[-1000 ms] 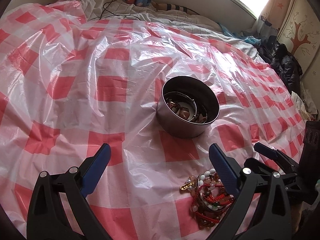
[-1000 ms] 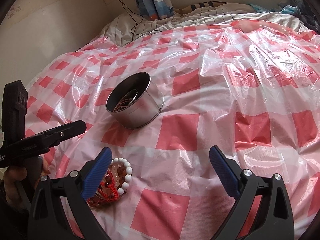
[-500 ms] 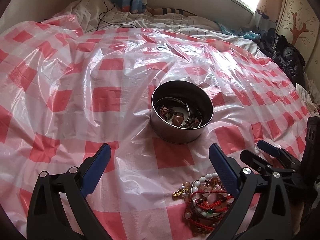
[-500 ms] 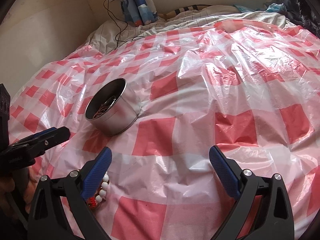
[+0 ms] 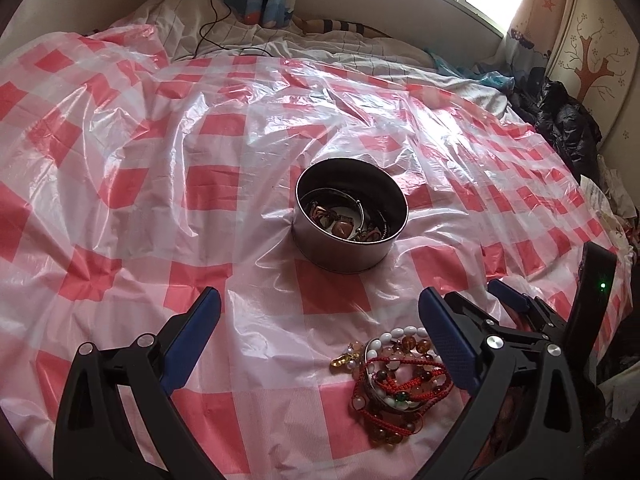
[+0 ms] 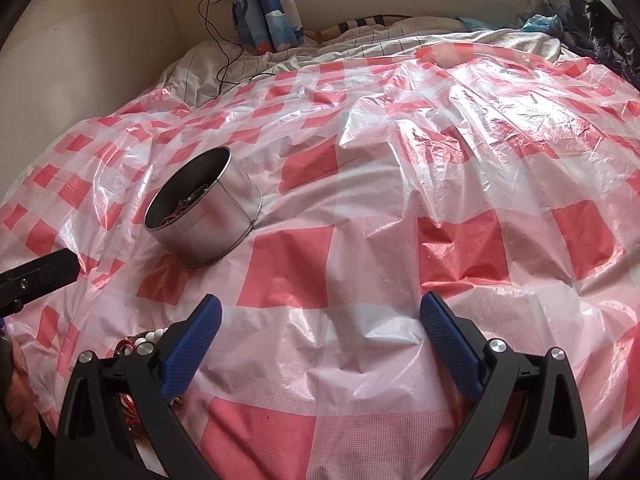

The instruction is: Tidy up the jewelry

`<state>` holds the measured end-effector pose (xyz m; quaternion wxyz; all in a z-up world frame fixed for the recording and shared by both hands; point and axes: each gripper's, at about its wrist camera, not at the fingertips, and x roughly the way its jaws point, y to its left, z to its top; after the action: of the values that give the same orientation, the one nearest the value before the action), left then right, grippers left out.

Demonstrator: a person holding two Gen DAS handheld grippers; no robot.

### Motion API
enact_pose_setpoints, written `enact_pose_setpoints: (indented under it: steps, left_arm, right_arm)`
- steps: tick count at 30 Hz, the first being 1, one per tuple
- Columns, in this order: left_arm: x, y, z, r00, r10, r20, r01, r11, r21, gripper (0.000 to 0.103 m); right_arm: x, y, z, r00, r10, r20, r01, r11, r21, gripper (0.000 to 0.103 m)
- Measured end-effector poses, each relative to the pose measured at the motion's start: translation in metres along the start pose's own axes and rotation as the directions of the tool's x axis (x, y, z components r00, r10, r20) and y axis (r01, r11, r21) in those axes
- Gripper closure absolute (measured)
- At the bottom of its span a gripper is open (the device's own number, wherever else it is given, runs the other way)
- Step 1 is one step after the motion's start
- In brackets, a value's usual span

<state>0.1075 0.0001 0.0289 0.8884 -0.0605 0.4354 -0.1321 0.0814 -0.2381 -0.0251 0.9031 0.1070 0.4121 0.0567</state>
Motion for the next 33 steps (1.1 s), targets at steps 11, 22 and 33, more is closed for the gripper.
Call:
enact_pose_setpoints:
  steps: [11,22,33]
  left_arm:
    - [0.002,-0.012,-0.009,0.999,-0.021,-0.024,0.021,1.000,0.006,0.008]
    - [0.001,-0.017,-0.010,0.999,-0.030,-0.030,0.031,0.999,0.019,0.008]
    - [0.002,-0.018,-0.009,0.999,-0.029,-0.037,0.030,0.999,0.030,0.008]
  right_arm:
    - [0.001,-0.002,-0.001,1.000,0.016,-0.004,-0.016,1.000,0.014,0.007]
    - [0.001,-0.002,0.000,1.000,0.015,-0.007,-0.015,1.000,0.015,0.007]
    - [0.001,-0.002,0.000,1.000,0.015,-0.007,-0.014,1.000,0.015,0.007]
